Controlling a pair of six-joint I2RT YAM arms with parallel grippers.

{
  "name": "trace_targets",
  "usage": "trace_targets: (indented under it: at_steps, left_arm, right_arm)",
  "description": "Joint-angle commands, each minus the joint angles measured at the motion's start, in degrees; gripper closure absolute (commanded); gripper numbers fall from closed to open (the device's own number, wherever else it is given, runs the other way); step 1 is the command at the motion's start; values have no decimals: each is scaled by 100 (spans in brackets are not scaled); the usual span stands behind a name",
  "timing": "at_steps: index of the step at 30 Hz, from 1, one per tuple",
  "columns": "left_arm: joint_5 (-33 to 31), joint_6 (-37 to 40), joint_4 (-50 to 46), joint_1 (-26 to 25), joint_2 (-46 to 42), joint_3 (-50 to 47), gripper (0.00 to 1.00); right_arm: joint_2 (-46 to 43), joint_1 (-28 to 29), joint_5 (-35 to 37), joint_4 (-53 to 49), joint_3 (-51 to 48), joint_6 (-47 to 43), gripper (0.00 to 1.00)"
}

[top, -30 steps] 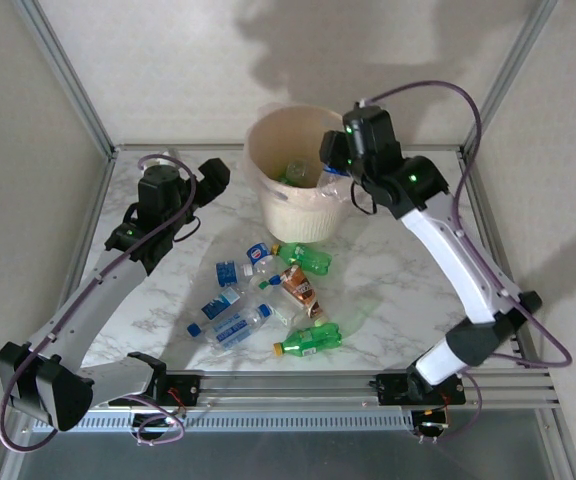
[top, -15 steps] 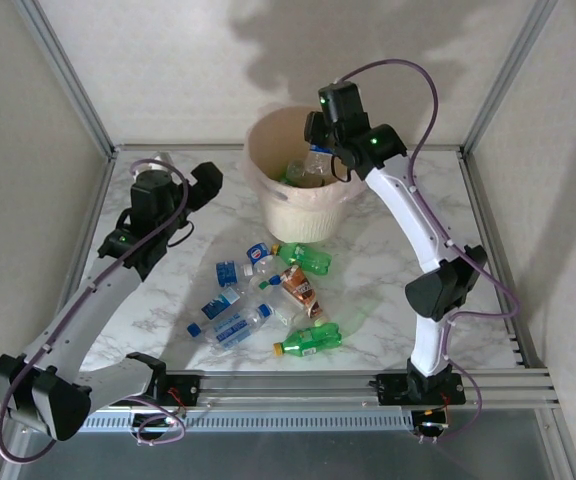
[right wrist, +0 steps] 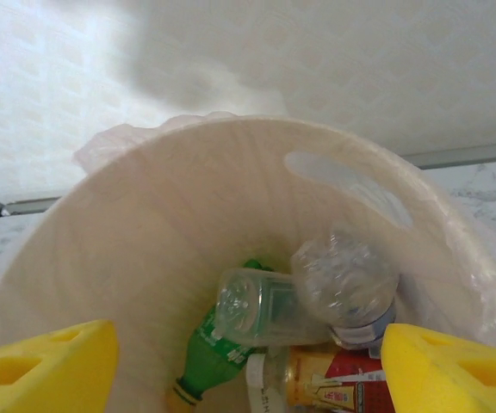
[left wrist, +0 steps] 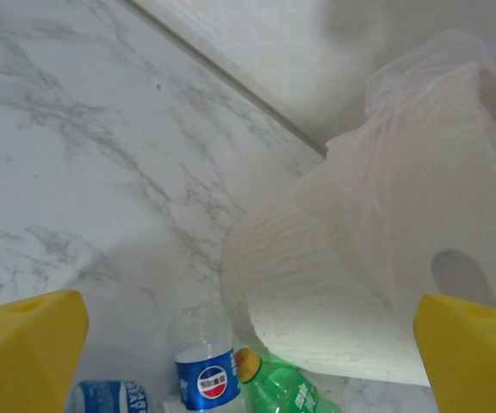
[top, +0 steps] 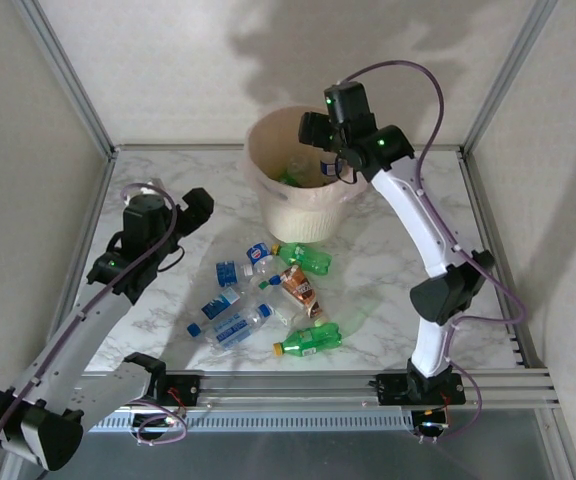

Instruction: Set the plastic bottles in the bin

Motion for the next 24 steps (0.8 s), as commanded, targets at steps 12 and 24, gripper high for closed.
trace_targets:
  at_steps: [12,24]
  left_arm:
    - [89,-477,-886,47,-620,-817,5]
    - [94,-2444,-410,47,-834,-2460,7]
  right_arm:
    - [-2714,1909,192,863,-3669,-119,17]
    - [-2863,2174,84,1418,-4868,61,15]
